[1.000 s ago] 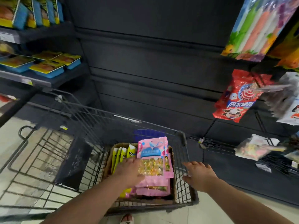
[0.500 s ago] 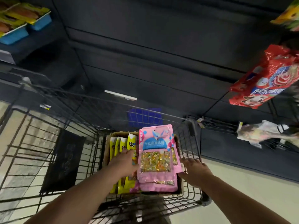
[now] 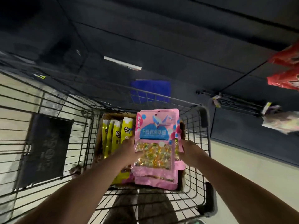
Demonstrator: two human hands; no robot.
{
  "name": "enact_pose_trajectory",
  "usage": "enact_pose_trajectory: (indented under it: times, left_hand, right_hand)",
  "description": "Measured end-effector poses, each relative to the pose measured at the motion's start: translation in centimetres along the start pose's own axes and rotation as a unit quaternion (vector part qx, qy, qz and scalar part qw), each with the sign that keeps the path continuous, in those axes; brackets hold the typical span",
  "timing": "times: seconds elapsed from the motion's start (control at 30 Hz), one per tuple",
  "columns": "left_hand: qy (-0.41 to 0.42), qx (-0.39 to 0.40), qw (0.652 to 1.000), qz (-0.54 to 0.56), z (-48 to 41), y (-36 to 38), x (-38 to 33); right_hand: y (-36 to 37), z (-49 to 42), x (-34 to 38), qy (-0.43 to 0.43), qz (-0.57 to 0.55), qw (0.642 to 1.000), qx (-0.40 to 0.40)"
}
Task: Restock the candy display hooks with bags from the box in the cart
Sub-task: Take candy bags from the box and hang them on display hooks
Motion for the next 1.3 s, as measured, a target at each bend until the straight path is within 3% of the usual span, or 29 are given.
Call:
enact_pose_trajectory:
  times: [0.23,0.37,0.5,0.63,0.87,1.1,1.3]
  left_hand:
    - [-0.100,0.008,0.982,0.161,-2.9,2.6,-0.4]
    - [-0.162,0.014,0.954,0.252,-4.2,3.7,0.1]
    - [-0.191,-0.032,0.939,0.284,-4.5,3.3,0.9]
    - [-0.213,0.011,0.924,0.316,-3.4,2.5,1.9]
    - [-0.198,0.006,0.916,0.350,-2.0,1.1,4.9]
    - [-0.160,-0.029,0.892,0.421,0.6,-2.4,5.6]
    - [-0.101,-0.026,0.889,0.446,2.8,-5.5,4.2]
  right_hand:
    - [2.0,-3.2,-0.7,0.036,-0.096,0.994,-0.035]
    - [2.3,-3.9,-0.7,0.064,-0.158,0.984,-0.044]
    - [2.7,-4.4,-1.0,0.142,-0.288,0.945,-0.054]
    - [3.8,-4.2,-0.8,0.202,-0.355,0.913,-0.005]
    - [4.5,-2.3,0.8,0.190,-0.408,0.893,-0.008]
    - [2.0,1.6,1.6,0.185,-0.437,0.877,-0.076]
    - [-1.8,6.6,1.0,0.195,-0.495,0.833,-0.149]
Point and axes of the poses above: each hand's wrist, its own z-axis away from the middle knuckle, its own y-axis out of the palm, x = y × z, the point moved 4 cm from there along -z, towards the middle knuckle, and after that the axes turned 15 degrees about -x, right-handed, at the moved point
